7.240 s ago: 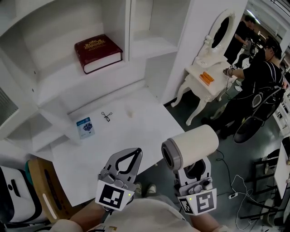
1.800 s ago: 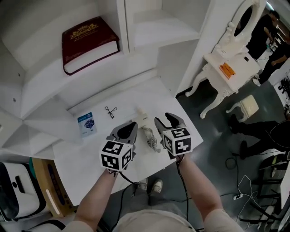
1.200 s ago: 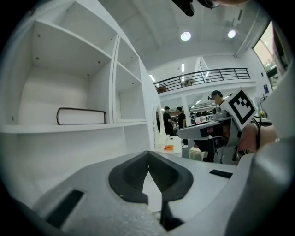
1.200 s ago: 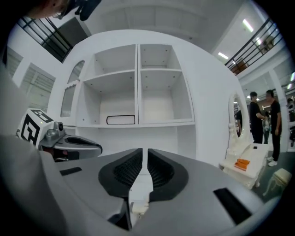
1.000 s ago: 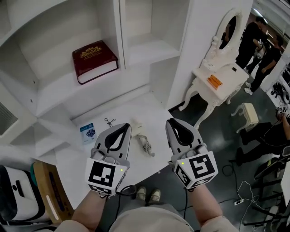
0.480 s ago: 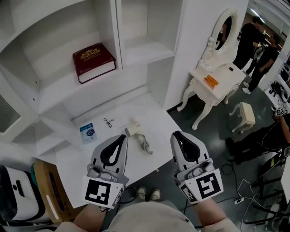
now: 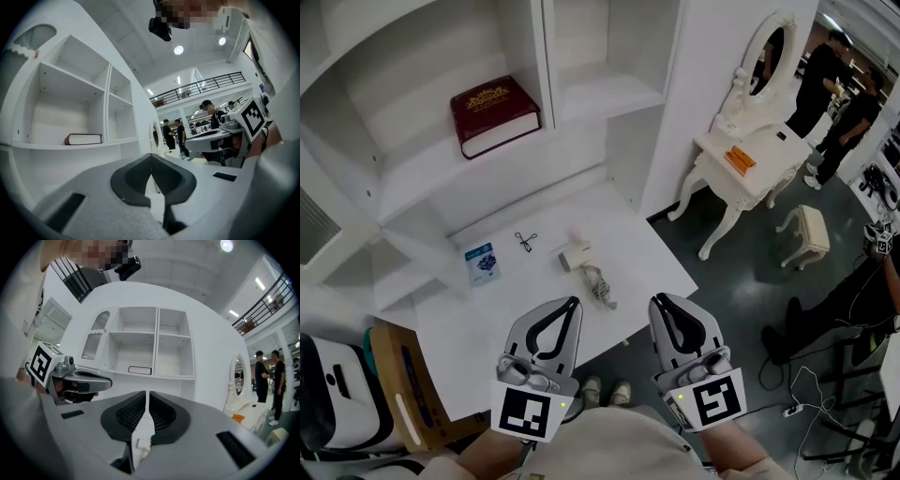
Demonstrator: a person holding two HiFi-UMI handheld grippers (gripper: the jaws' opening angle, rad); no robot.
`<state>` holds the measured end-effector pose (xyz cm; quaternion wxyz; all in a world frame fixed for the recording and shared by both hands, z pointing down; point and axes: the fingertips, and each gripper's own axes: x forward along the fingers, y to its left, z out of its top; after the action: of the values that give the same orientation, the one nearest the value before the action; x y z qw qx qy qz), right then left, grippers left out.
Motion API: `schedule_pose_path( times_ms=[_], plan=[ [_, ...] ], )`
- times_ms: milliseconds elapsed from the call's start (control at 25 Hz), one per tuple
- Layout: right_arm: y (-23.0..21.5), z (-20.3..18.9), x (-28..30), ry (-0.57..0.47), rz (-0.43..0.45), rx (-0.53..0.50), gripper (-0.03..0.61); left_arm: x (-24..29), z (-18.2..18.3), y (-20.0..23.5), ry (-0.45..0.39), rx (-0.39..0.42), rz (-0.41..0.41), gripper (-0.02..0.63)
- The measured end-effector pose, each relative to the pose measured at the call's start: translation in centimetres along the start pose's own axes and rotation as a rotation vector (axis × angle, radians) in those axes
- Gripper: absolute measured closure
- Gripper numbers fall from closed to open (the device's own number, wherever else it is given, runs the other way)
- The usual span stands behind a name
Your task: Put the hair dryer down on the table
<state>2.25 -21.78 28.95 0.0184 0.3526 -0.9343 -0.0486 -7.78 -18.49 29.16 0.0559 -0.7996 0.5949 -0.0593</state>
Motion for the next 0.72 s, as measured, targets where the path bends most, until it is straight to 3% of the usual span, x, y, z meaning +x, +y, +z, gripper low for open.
schedule_pose_path(
  times_ms=[160,720],
  plan=[
    [0.23,-0.31,-0.29,0.000,0.009,0.048,0.546,-0.20,-0.53,-0.20,0.017,-0.020,-0.003,0.600],
    [0.92,0.26,-1.03,0.005,0.041,0.069,0.558,-0.22,-0.53,-0.29,0.008,-0.042,-0.002,0.600]
  ],
)
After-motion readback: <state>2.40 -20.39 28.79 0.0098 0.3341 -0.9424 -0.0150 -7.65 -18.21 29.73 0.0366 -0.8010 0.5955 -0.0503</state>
